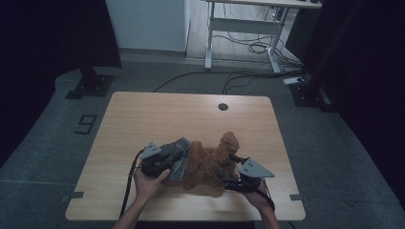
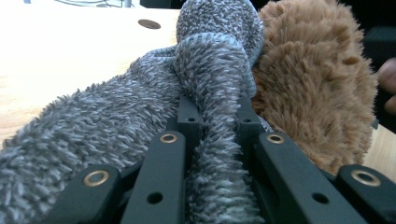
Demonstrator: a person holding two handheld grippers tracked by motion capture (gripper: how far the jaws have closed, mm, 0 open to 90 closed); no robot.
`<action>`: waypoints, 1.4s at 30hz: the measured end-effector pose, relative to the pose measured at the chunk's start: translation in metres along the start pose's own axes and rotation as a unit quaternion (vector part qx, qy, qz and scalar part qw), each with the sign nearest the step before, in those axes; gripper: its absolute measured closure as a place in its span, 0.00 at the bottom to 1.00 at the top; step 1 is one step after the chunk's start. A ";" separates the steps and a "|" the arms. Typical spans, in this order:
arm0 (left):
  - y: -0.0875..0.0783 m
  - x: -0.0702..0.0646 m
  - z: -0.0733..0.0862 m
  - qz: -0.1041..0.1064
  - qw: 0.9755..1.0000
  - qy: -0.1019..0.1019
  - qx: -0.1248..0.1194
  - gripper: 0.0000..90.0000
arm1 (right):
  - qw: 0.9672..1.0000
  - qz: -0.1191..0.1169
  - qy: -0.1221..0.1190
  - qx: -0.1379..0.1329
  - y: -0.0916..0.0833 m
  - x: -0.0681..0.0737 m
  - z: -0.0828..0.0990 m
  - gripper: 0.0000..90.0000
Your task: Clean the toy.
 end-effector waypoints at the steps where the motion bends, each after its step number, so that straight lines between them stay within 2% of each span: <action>1: 0.000 0.000 0.000 0.000 1.000 0.000 0.000 0.87 | 1.000 0.001 0.002 -0.007 -0.002 -0.002 -0.008 0.25; 4: 0.000 0.001 0.000 0.009 1.000 -0.001 0.002 0.87 | 1.000 -0.009 0.002 0.007 0.004 -0.008 -0.030 0.21; 6: -0.001 0.002 0.000 0.011 1.000 -0.003 0.002 0.87 | 0.999 -0.029 0.006 0.026 0.016 -0.013 -0.043 0.19; 8: -0.001 0.001 0.000 0.012 1.000 -0.001 0.002 0.87 | 0.997 -0.052 0.009 0.056 0.033 -0.016 -0.049 0.15; 10: -0.002 0.001 0.001 0.015 1.000 0.001 0.002 0.87 | 0.992 -0.069 0.010 0.102 0.050 -0.019 -0.047 0.13; 11: -0.002 0.001 0.001 0.015 1.000 0.001 0.002 0.87 | 0.992 -0.069 0.010 0.102 0.050 -0.019 -0.047 0.13; 12: -0.004 0.002 0.002 0.020 1.000 -0.002 0.002 0.87 | 0.986 -0.084 0.018 0.145 0.063 -0.021 -0.037 0.09; 14: -0.005 0.004 0.002 0.027 1.000 -0.009 0.002 0.87 | 0.977 -0.101 0.022 0.188 0.070 -0.019 -0.022 0.04; 15: -0.005 0.004 0.002 0.027 1.000 -0.009 0.002 0.87 | 0.977 -0.101 0.022 0.188 0.070 -0.019 -0.022 0.04; 16: -0.006 0.005 0.002 0.035 0.999 -0.015 0.003 0.87 | 0.970 -0.110 0.016 0.217 0.071 -0.014 -0.008 0.00; 17: -0.007 0.005 0.002 0.038 0.999 -0.016 0.004 0.87 | 0.969 -0.112 0.016 0.221 0.070 -0.011 -0.002 0.00; 21: -0.008 0.003 0.002 0.042 0.999 -0.017 0.007 0.87 | 0.969 -0.105 0.012 0.221 0.066 -0.003 0.007 0.00; 22: -0.009 0.002 0.002 0.045 0.999 -0.020 0.008 0.87 | 0.966 -0.095 -0.023 0.239 0.065 0.004 0.014 0.01; 24: -0.009 0.002 0.003 0.044 0.999 -0.019 0.009 0.87 | 0.964 -0.084 -0.048 0.247 0.066 0.011 0.018 0.07; 25: -0.009 0.002 0.003 0.044 0.999 -0.019 0.009 0.87 | 0.964 -0.084 -0.048 0.247 0.066 0.011 0.018 0.07; 26: -0.009 0.002 0.003 0.044 0.999 -0.022 0.008 0.87 | 0.966 -0.073 -0.061 0.239 0.065 0.015 0.020 0.19; 27: -0.009 0.002 0.003 0.044 0.999 -0.022 0.008 0.87 | 0.966 -0.073 -0.061 0.239 0.065 0.015 0.020 0.19; 28: -0.009 0.002 0.002 0.043 0.999 -0.022 0.007 0.87 | 0.968 -0.069 -0.066 0.234 0.064 0.015 0.021 0.25; 29: -0.008 0.002 0.001 0.039 0.999 -0.020 0.006 0.87 | 0.971 -0.063 -0.066 0.221 0.063 0.014 0.021 0.34; 30: -0.008 0.001 0.000 0.036 0.999 -0.018 0.007 0.87 | 0.973 -0.061 -0.066 0.213 0.062 0.014 0.021 0.38; 31: -0.008 0.001 0.000 0.036 0.999 -0.018 0.007 0.87 | 0.973 -0.061 -0.066 0.213 0.062 0.014 0.021 0.38; 32: -0.006 0.003 -0.004 0.035 0.999 -0.020 0.009 0.87 | 0.976 -0.053 -0.074 0.200 0.060 0.015 0.021 0.43; 33: -0.006 0.003 -0.004 0.035 0.999 -0.020 0.009 0.87 | 0.977 -0.050 -0.078 0.194 0.060 0.016 0.021 0.44; 36: 0.000 0.009 -0.015 0.041 0.999 -0.033 0.009 0.87 | 0.979 -0.035 -0.093 0.181 0.061 0.014 0.017 0.48; 40: 0.008 0.015 -0.026 0.036 0.999 -0.035 0.010 0.87 | 0.978 -0.004 -0.117 0.174 0.068 0.009 0.014 0.49; 41: 0.014 0.020 -0.032 0.032 0.999 -0.037 0.010 0.87 | 0.975 0.022 -0.142 0.171 0.076 0.003 0.011 0.50; 42: 0.017 0.023 -0.036 0.030 0.999 -0.038 0.010 0.86 | 0.973 0.034 -0.154 0.170 0.081 0.000 0.010 0.50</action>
Point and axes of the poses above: each handheld gripper's, and its own axes: y roughly forward along the jaws, z roughly out of its underside, x roughly to its left, the point moved 3 cm from there along y, roughly forward along the jaws, and after that the axes turned 1 degree about z, right-handed, at the moved point
